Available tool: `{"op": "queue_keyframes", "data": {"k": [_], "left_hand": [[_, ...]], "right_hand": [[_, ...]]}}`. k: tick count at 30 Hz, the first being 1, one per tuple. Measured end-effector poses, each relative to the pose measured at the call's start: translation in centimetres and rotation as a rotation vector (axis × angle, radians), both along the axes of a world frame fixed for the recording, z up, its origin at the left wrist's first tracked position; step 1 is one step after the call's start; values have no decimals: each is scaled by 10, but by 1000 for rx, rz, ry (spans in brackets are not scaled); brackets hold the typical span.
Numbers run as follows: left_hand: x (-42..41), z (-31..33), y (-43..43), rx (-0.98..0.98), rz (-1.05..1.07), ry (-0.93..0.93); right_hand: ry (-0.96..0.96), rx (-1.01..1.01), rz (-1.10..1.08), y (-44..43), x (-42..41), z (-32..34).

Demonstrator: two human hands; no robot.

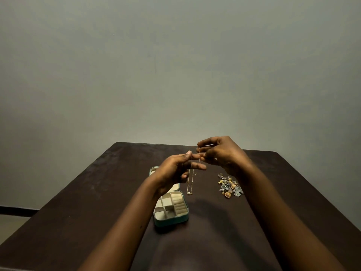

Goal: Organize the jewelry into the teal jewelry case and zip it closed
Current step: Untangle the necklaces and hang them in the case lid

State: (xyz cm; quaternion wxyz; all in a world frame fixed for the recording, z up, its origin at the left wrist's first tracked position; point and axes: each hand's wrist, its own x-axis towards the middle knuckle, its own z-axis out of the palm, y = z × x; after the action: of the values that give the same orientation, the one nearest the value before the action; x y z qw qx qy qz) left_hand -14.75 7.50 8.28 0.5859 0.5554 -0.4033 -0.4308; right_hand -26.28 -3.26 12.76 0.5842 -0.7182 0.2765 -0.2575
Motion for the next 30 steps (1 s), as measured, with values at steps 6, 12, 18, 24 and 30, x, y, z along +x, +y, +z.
{"op": "queue_keyframes", "data": {"k": [6,12,18,24,30], "left_hand": [[1,4,3,59,-18,-36],[10,6,6,126,-107,43],[17,7,9,147,-161,208],[21,9,13,135,-205,326],[33,6,17,150,-95,346]], "right_hand": [[117,-134,49,-2,1,-2],[124,-98,82,-9,0,-9],[-48,200,343,-14,6,-29],[-135,318,472,-9,15,-47],[-129,304,317,-5,19,-46]]}}
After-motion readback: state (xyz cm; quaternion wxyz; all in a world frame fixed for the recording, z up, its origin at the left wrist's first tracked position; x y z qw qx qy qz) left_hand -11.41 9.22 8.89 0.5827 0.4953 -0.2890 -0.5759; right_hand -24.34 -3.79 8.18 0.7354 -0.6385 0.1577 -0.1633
